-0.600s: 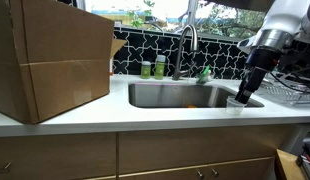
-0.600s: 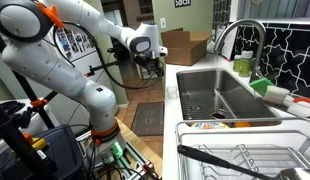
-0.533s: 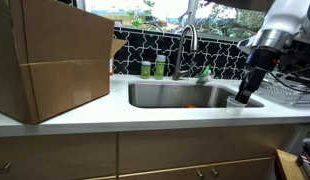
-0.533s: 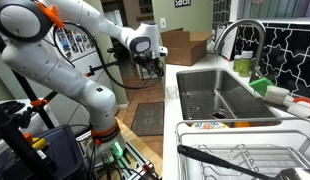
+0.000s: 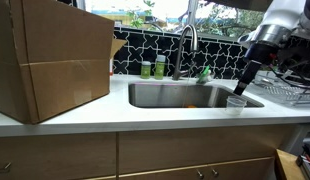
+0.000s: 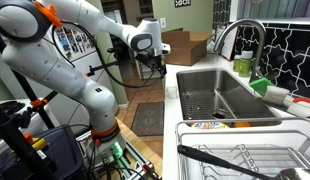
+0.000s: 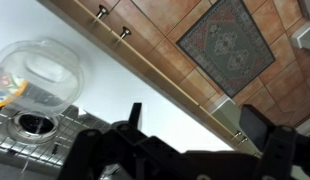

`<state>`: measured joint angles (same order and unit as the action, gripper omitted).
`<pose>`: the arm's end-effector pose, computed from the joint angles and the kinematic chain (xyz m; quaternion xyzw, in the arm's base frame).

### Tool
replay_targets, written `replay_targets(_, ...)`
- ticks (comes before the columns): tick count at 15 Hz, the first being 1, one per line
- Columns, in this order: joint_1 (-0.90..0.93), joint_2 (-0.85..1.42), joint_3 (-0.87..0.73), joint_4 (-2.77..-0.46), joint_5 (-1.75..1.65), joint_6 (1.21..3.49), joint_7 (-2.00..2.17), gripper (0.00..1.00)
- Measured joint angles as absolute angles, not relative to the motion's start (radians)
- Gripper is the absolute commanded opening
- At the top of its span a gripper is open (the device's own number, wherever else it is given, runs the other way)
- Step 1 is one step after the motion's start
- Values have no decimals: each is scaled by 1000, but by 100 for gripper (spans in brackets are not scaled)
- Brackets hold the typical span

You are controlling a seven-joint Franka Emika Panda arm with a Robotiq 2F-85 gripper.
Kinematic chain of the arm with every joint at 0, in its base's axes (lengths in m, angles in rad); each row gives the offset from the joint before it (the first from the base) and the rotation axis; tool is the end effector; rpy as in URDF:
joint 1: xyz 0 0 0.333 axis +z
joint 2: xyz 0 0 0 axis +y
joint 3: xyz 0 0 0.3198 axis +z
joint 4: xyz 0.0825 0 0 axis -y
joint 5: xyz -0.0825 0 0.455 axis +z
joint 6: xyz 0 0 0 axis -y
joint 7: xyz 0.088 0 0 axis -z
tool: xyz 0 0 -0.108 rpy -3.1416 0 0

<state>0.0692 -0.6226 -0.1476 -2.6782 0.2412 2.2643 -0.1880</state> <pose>0.4302 -0.0224 0.4131 -0.9850 0.0040 -0.1141 0.1295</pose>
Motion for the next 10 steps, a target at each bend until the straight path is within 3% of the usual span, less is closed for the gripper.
replay_targets(7, -249, -644, -204, -2457, -27, 2223, -132, 100)
replay_targets(10, -258, -644, -215, -2445, -32, 2221, -143, 100)
